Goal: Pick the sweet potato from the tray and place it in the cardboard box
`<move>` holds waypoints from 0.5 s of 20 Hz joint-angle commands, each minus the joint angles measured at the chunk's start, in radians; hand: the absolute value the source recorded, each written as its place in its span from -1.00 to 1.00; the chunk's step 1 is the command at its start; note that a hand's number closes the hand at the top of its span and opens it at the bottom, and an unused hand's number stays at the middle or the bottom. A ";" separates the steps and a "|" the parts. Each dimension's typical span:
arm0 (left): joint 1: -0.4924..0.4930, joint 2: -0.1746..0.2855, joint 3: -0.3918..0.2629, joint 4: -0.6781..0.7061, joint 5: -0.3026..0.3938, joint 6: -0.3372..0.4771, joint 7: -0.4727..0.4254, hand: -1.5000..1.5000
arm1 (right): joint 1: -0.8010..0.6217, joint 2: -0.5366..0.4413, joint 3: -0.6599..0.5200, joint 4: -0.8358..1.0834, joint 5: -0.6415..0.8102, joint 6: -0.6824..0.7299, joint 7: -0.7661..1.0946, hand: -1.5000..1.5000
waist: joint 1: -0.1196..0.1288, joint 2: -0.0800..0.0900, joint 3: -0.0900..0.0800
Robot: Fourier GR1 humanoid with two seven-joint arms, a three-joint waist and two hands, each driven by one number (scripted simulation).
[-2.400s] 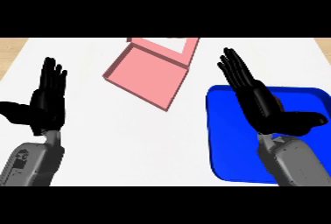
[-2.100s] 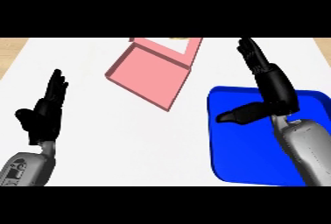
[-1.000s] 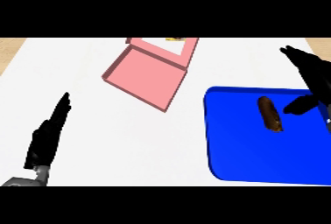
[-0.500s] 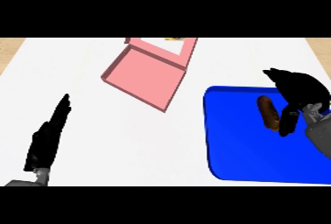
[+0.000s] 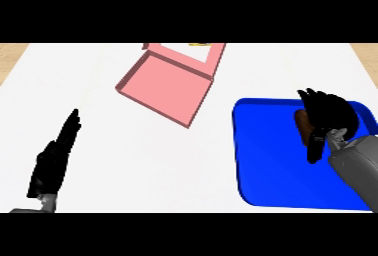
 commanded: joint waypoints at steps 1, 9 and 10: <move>-0.039 -0.028 0.018 -0.008 -0.030 -0.008 0.040 0.00 | 0.017 0.075 -0.021 0.049 0.091 0.004 -0.003 -1.00 | 0.001 0.001 0.000; 0.007 -0.015 0.059 -0.086 -0.053 -0.059 0.081 0.00 | 0.141 0.075 -0.095 -0.024 0.170 0.009 -0.046 -1.00 | -0.002 -0.001 0.001; 0.038 -0.080 0.003 -0.109 -0.105 -0.013 0.074 0.00 | 0.094 0.049 -0.131 0.030 0.175 0.042 -0.115 -1.00 | 0.001 0.000 0.001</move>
